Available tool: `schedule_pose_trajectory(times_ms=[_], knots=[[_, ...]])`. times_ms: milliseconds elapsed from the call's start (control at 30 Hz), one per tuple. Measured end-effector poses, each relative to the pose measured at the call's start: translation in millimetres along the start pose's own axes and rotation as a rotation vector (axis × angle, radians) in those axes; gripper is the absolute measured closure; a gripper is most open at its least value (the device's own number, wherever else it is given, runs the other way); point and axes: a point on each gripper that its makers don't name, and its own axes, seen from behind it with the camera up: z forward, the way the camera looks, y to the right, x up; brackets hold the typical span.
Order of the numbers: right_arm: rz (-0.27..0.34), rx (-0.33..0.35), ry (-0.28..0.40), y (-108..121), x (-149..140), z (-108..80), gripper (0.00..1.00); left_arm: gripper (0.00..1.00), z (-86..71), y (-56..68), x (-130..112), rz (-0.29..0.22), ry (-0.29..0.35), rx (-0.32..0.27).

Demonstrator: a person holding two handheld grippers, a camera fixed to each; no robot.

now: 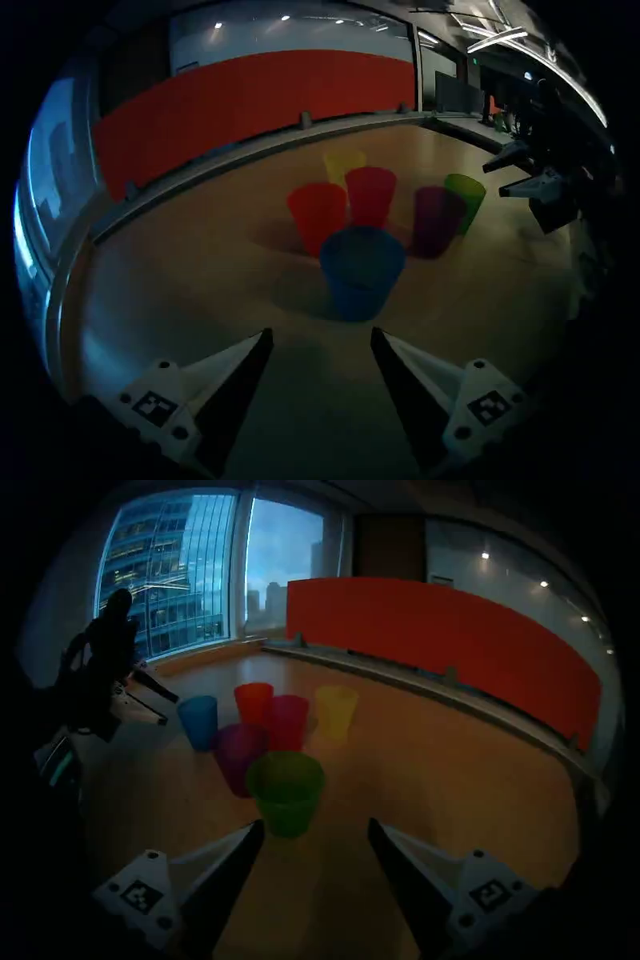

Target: Pour water

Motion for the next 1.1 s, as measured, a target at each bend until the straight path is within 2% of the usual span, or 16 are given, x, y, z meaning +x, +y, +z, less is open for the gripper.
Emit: schedule_pose_trajectory(times_ms=[167, 267, 467, 767, 1100], knots=[[0.027, -0.024, 0.036, 0.8, 8.3, -9.5, 0.00, 0.09, -9.4, -6.9, 3.0, -0.018, 0.032, 0.045], [0.044, -0.051, 0.064, 5.3, 16.7, -16.2, 0.00, 0.09, -16.1, -16.5, 8.8, -0.026, 0.060, 0.092], [0.073, -0.136, 0.122, 24.9, 34.5, -28.6, 0.00, 0.09, -33.0, -34.1, 30.1, -0.028, 0.158, 0.190], [0.094, -0.228, 0.214, 42.6, 56.3, -41.6, 0.00, 0.09, -48.9, -42.6, 60.3, -0.027, 0.284, 0.268], [0.104, -0.368, 0.304, 69.1, 73.2, -51.9, 0.00, 0.09, -63.9, -53.8, 80.6, -0.055, 0.382, 0.340]])
